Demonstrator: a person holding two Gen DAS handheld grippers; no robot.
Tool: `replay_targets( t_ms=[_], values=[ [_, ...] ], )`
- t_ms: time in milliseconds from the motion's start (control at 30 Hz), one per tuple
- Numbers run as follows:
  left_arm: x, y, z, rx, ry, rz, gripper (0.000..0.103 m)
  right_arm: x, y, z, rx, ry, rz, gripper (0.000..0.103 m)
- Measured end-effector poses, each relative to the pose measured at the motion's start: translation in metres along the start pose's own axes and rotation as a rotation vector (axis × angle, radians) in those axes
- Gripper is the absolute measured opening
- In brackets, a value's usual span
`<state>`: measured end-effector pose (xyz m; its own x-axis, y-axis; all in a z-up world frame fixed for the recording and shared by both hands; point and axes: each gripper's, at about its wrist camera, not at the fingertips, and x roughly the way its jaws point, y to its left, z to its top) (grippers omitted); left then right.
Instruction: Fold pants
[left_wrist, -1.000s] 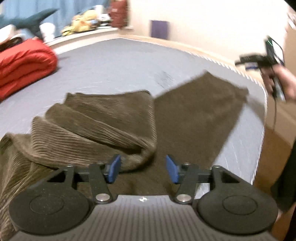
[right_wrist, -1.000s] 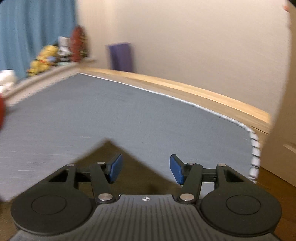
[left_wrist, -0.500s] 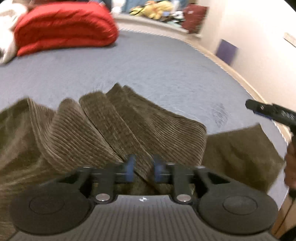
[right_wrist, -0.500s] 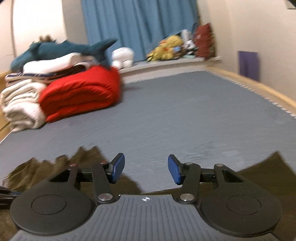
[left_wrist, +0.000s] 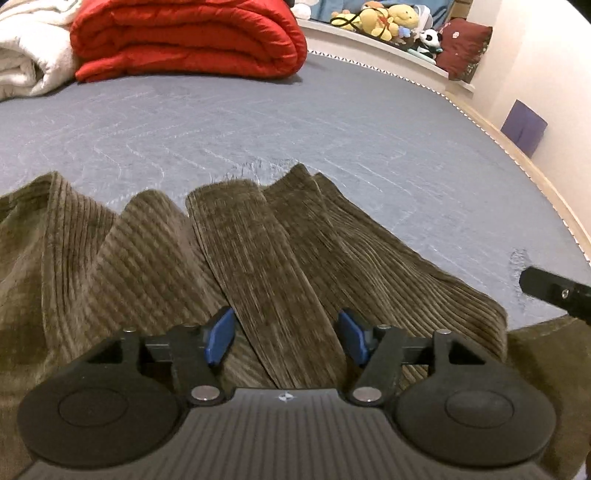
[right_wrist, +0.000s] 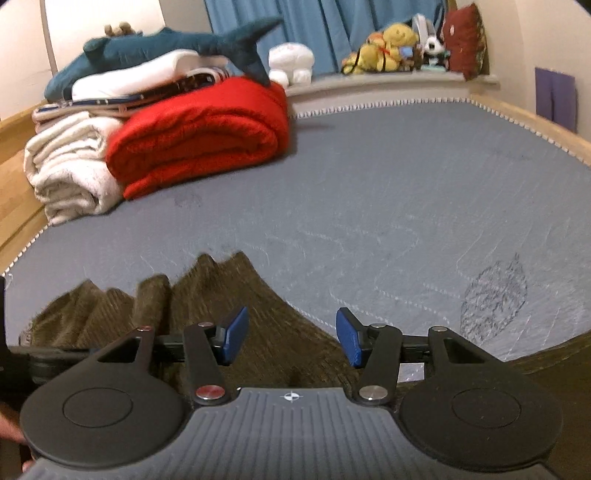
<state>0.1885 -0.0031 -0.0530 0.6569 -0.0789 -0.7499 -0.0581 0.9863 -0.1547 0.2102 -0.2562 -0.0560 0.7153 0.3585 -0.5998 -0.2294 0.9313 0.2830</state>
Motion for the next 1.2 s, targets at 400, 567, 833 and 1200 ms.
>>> replay_targets(
  t_ms=[400, 567, 833, 1200],
  values=[
    [-0.076, -0.026, 0.009, 0.247, -0.232, -0.626, 0.012, -0.011, -0.044, 0.018, 0.225, -0.035, 0.338, 0.069],
    [-0.078, -0.052, -0.011, 0.354, -0.185, -0.673, 0.012, -0.021, -0.066, 0.020, 0.330, -0.018, 0.550, 0.075],
    [-0.069, -0.069, -0.015, 0.351, -0.175, -0.607, 0.012, -0.039, -0.091, 0.028, 0.380, -0.035, 0.627, 0.085],
    [-0.077, -0.113, -0.048, 0.528, -0.207, -0.621, 0.013, -0.051, -0.066, 0.011, 0.166, 0.137, 0.384, 0.017]
  ],
)
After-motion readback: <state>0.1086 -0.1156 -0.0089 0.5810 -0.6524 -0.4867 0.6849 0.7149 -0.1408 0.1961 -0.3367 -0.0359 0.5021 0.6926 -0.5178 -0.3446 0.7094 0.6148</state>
